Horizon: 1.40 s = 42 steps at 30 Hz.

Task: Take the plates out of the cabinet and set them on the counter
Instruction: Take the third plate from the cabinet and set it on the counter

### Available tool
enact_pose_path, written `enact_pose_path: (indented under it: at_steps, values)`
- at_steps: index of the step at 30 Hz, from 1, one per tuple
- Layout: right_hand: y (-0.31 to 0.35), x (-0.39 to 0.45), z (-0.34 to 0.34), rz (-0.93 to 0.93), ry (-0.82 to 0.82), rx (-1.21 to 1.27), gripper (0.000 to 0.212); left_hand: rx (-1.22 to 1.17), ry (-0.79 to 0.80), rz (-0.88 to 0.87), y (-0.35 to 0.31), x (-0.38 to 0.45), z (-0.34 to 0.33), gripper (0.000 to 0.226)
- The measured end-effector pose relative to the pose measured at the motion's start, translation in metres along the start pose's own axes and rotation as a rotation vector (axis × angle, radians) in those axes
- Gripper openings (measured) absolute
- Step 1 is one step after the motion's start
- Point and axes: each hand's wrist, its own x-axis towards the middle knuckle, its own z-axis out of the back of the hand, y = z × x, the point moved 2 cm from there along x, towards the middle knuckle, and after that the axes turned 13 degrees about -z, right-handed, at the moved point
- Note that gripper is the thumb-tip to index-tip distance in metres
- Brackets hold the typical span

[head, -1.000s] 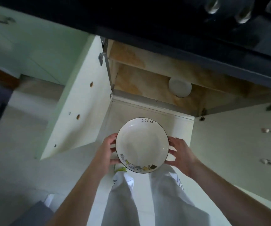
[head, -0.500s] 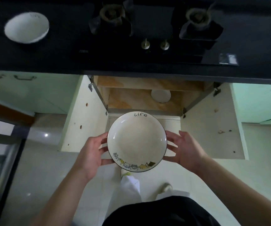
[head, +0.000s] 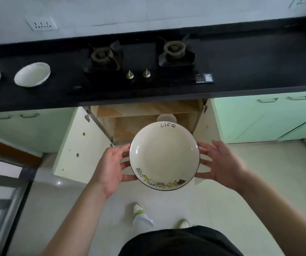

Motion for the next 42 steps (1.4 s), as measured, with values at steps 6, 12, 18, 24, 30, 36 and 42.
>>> enact_pose_path:
  at_steps: [6,12,18,24,30,36,42]
  values:
    - [0.002,-0.038,0.022,0.05,-0.018,0.017,0.055,-0.002,0.06,-0.01,-0.005,-0.007,-0.031,0.053]
    - [-0.003,-0.059,0.033,0.111,-0.039,0.143,0.055,0.001,0.175,0.007,-0.018,0.004,-0.046,0.052]
    - [-0.012,-0.075,0.055,0.144,-0.084,0.264,0.055,0.036,0.311,0.062,-0.018,0.027,-0.072,0.057]
    - [-0.017,-0.098,0.093,0.195,-0.158,0.383,0.055,0.067,0.414,0.114,-0.009,0.041,-0.125,0.054]
    - [-0.016,-0.131,0.162,0.248,-0.205,0.47,0.055,0.138,0.459,0.107,0.014,0.043,-0.214,0.055]
    - [-0.008,-0.175,0.261,0.302,-0.243,0.518,0.054,0.18,0.525,0.098,0.054,0.037,-0.325,0.054]
    - [0.004,-0.206,0.333,0.296,-0.257,0.527,0.053,0.167,0.512,0.108,0.083,0.024,-0.4,0.052]
